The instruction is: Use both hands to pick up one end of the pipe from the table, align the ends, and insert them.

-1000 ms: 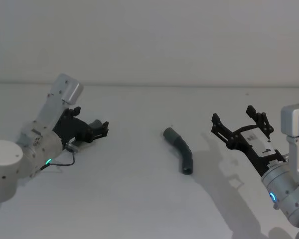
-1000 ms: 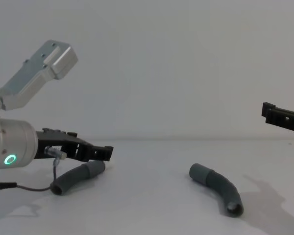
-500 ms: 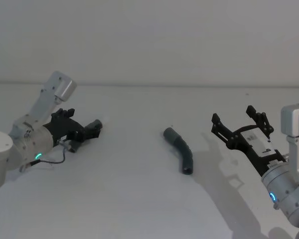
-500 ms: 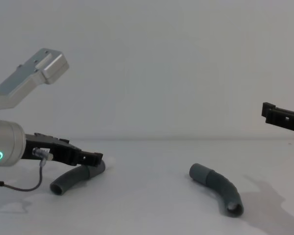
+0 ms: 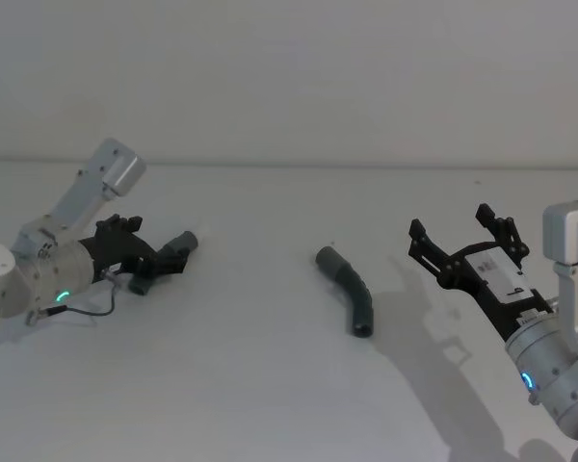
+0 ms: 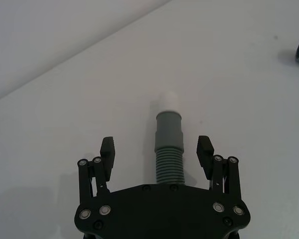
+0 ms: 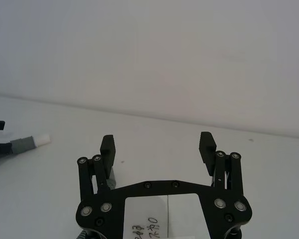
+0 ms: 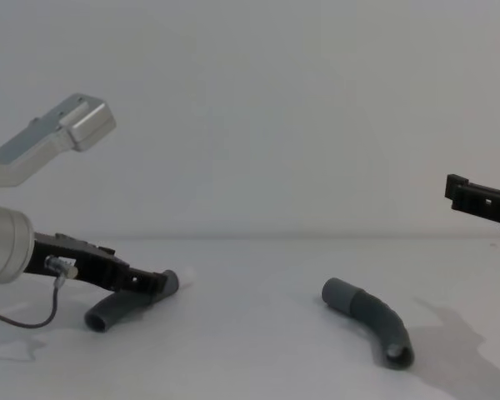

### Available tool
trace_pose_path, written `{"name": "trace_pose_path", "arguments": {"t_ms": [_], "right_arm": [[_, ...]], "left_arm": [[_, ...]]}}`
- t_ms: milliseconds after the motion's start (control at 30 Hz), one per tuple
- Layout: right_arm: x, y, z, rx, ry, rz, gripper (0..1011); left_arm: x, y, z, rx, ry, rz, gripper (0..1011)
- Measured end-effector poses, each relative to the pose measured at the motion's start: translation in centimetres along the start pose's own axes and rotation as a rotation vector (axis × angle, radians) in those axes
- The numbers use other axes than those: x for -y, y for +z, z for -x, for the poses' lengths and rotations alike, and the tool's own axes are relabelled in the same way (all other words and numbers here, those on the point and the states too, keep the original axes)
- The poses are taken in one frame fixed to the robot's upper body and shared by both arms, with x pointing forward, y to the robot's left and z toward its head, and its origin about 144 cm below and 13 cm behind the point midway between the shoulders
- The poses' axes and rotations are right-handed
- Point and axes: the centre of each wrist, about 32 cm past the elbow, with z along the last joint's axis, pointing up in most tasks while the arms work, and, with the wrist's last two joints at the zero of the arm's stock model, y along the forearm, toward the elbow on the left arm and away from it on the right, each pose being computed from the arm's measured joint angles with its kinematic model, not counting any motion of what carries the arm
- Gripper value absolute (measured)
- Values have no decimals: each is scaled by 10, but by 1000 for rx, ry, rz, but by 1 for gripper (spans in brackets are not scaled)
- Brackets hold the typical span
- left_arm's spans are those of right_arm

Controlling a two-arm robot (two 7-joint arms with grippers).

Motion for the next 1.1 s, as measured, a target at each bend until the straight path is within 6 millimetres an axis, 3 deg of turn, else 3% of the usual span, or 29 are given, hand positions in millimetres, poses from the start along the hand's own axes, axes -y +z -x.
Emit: {"name": "trace_pose_path", "arguments": {"t_ms": [467, 1100], "right_arm": [[0, 0, 0, 0, 0, 0, 1000], [0, 0, 0, 0, 0, 0, 1000]], "left_arm": [[10, 0, -10, 14, -33, -31, 1001], [18, -3, -9, -4, -76, -56, 1001]]}}
